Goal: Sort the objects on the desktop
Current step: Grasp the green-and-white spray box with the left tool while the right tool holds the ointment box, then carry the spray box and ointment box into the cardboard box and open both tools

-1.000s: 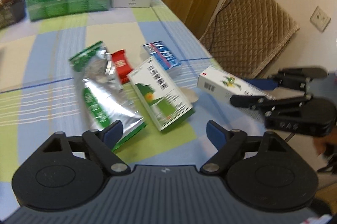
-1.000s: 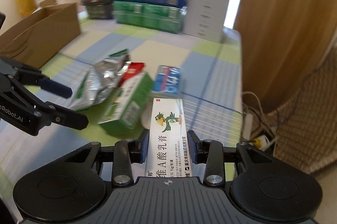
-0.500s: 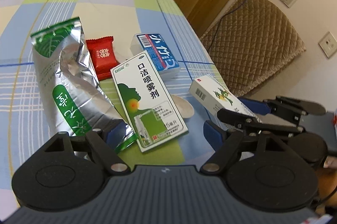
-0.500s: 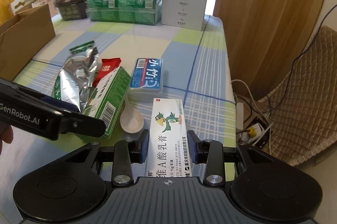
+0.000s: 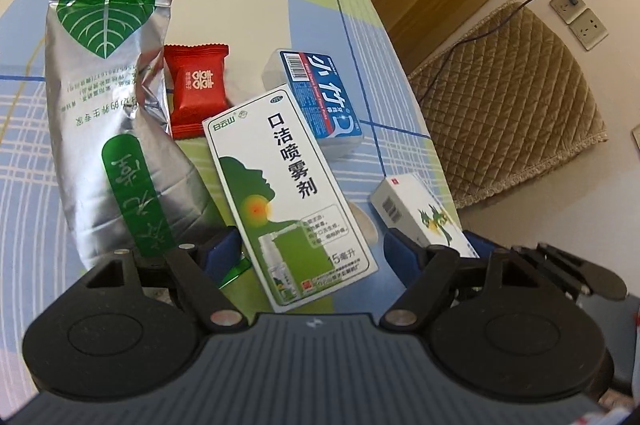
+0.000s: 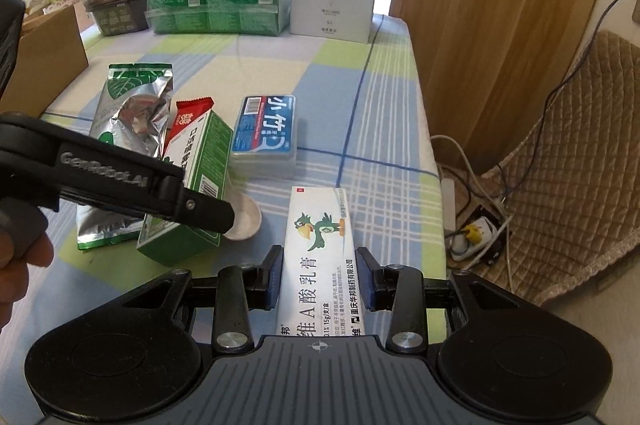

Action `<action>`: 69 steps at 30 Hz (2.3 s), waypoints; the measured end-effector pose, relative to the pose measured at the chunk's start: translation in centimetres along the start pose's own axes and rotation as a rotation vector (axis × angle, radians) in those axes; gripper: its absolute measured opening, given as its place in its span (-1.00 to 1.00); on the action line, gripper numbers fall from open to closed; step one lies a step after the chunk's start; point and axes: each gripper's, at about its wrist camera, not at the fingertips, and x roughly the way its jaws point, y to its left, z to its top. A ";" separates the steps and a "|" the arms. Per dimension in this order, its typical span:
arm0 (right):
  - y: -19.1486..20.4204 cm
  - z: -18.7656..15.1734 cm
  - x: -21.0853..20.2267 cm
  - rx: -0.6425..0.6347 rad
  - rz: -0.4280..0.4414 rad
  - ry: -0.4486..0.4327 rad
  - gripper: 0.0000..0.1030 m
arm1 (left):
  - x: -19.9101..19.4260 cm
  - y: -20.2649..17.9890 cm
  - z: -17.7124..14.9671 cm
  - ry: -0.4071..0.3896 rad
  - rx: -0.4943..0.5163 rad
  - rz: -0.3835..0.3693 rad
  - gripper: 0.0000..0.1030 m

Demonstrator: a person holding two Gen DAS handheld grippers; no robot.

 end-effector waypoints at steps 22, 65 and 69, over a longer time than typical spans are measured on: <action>2.8 -0.3 -1.9 0.045 0.077 0.095 -0.32 | -6.9 1.6 -8.0 0.071 0.434 0.211 -0.02; 4.7 -0.8 -8.6 0.110 0.115 0.070 -0.32 | -12.4 -0.2 -9.6 0.010 0.474 0.173 -0.03; 7.7 0.2 -10.8 0.098 0.161 0.020 -0.32 | -16.0 0.4 -8.8 -0.042 0.459 0.198 -0.03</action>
